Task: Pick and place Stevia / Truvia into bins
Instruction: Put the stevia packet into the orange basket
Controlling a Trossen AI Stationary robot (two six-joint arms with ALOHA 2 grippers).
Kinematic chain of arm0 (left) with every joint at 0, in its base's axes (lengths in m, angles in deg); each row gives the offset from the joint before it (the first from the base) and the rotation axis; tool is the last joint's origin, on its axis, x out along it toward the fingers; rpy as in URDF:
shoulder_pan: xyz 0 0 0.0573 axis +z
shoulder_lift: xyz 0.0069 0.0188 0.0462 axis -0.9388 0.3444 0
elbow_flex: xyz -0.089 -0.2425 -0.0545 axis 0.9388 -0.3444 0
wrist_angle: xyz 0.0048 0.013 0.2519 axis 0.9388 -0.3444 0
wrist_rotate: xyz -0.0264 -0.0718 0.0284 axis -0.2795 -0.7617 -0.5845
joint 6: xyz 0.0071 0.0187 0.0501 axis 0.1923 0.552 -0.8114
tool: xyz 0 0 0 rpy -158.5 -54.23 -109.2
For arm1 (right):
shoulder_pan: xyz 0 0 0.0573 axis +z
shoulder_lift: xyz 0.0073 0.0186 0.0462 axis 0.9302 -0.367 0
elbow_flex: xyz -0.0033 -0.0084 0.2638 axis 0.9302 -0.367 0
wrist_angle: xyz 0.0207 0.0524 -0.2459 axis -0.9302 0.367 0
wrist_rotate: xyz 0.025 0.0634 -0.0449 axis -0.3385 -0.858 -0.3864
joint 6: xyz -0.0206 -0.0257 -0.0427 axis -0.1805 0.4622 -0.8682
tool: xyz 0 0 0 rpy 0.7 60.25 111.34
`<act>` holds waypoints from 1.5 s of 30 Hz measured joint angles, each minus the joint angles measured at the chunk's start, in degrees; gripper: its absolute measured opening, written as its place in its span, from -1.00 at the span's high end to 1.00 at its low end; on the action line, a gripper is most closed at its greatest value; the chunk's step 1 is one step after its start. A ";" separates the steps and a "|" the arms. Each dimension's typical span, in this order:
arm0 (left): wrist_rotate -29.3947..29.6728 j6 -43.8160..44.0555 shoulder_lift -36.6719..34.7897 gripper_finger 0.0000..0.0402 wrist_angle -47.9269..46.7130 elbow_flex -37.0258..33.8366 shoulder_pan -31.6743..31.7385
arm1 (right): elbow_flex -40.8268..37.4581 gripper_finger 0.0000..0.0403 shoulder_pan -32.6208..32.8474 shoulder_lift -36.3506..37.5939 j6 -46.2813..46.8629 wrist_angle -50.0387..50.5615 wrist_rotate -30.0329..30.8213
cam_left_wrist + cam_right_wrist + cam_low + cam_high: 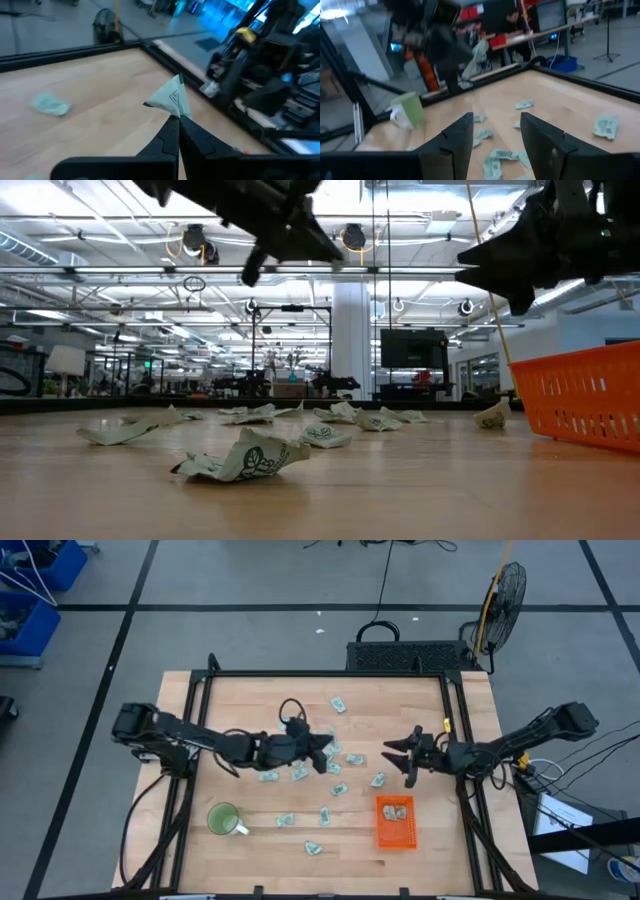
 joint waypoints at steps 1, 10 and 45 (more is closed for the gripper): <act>-0.04 -0.13 1.53 0.98 2.65 -0.12 0.03 | -0.71 0.23 -0.35 -0.08 -0.12 -1.36 0.00; -13.17 -3.40 19.28 0.98 6.77 15.47 0.07 | -0.24 0.23 -2.50 -0.20 -4.34 -2.16 -7.52; -20.09 -13.27 40.50 0.73 -18.73 45.67 -9.14 | 0.21 0.23 -2.77 8.09 -14.74 -2.43 -9.13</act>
